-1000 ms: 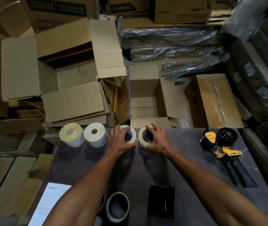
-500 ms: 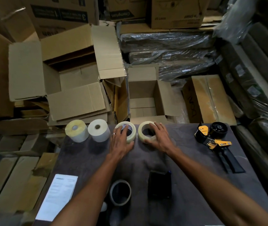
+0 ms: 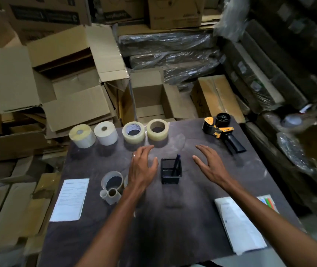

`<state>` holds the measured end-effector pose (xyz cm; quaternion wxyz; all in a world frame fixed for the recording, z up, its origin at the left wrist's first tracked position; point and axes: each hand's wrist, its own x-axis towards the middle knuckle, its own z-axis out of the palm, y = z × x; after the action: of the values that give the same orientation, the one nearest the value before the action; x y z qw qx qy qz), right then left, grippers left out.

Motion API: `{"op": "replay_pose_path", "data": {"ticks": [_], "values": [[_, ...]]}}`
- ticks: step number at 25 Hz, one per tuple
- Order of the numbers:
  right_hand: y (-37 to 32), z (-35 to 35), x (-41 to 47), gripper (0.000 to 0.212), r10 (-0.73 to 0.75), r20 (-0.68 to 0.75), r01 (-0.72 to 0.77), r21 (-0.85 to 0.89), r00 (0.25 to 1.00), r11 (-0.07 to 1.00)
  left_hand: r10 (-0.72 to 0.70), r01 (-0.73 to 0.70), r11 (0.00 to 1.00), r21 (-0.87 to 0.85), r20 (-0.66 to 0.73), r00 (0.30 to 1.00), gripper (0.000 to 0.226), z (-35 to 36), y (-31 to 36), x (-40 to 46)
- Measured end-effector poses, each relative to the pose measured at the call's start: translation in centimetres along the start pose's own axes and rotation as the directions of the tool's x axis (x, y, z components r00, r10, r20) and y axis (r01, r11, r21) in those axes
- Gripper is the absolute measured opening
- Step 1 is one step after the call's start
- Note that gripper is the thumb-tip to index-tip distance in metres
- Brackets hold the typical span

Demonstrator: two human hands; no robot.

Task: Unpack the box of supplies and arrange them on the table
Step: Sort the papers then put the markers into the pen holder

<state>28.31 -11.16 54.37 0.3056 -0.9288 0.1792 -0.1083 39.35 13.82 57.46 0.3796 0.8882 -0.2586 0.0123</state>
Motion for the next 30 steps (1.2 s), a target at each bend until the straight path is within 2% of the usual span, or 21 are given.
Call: {"op": "replay_pose_path", "data": {"ticks": [7,12,15,17,21,24,30], "values": [[5.3,-1.0,-11.2,0.049,0.067,-0.014,-0.067,0.018,0.998,0.998,-0.038,0.037,0.999,-0.023,-0.014,0.999,0.04,3.0,3.0,-9.5],[9.0,-1.9,-17.4,0.044,0.097,-0.007,-0.096,0.074,0.995,0.993,-0.139,0.143,0.989,-0.035,0.105,0.985,0.042,8.7,6.2,-16.7],[11.9,-3.0,-20.7,0.047,0.124,0.056,-0.128,0.083,0.991,0.988,-0.187,0.186,0.982,0.022,0.185,0.965,0.041,13.2,9.0,-20.1],[13.8,-3.3,-22.6,0.05,0.086,0.092,-0.094,0.08,0.992,0.992,-0.202,0.195,0.979,0.054,0.233,0.951,0.04,15.8,10.4,-22.0],[15.7,-4.3,-24.8,0.058,0.087,0.148,-0.097,0.061,0.985,0.993,-0.239,0.224,0.971,0.083,0.321,0.916,0.038,19.3,13.1,-24.0],[16.6,-4.4,-25.4,0.067,0.092,0.196,-0.103,0.046,0.976,0.994,-0.228,0.194,0.973,0.127,0.37,0.901,0.048,20.9,14.4,-24.6],[15.7,-4.3,-25.0,0.071,0.155,0.246,-0.175,0.06,0.957,0.983,-0.268,0.16,0.942,0.297,0.374,0.888,0.061,22.0,15.4,-24.5]]}}
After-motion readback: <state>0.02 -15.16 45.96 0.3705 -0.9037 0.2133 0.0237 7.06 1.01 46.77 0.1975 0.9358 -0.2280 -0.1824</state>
